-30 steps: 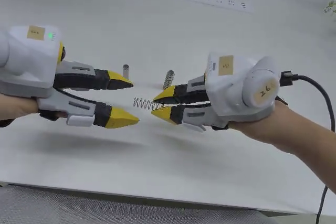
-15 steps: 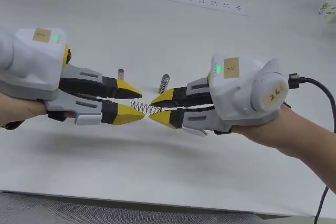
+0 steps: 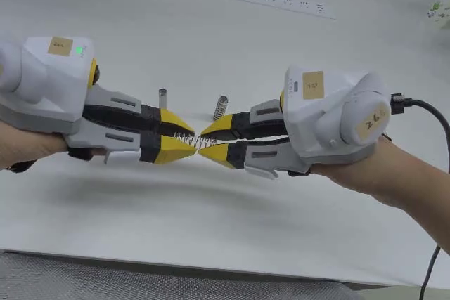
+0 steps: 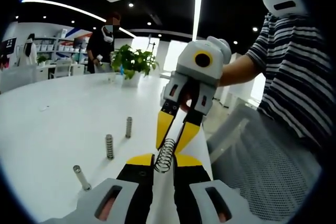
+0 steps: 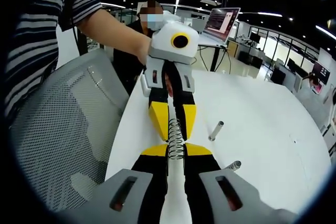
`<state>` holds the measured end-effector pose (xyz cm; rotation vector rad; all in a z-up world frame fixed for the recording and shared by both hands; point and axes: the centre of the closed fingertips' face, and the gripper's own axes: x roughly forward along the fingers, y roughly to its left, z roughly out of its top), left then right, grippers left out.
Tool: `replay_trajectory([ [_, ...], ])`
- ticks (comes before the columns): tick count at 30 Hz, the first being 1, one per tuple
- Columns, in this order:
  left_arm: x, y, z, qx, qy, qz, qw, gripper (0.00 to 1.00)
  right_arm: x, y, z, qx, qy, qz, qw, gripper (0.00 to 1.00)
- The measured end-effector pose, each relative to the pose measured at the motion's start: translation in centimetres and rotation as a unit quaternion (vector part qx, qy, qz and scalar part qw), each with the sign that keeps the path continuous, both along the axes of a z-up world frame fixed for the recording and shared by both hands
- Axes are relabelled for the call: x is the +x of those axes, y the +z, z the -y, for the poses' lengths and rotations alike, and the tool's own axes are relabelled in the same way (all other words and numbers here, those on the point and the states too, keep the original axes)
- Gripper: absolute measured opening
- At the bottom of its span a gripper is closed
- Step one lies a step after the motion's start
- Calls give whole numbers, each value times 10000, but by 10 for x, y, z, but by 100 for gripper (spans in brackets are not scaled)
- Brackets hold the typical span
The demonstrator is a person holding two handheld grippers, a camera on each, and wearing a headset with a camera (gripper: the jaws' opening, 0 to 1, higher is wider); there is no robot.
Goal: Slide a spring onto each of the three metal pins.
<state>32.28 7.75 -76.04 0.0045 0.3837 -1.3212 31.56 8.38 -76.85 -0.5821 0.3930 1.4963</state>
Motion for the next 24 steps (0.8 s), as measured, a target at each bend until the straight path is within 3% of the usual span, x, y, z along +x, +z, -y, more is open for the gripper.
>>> replay_trajectory([
  [17,-2,2,3,-18,-147,126,9998,2,0,1,3,139,-140,-182,9996,8],
  [24,-4,-1,5,12,-258,48,9997,2,0,-2,5,122,-266,-379,9989,9],
])
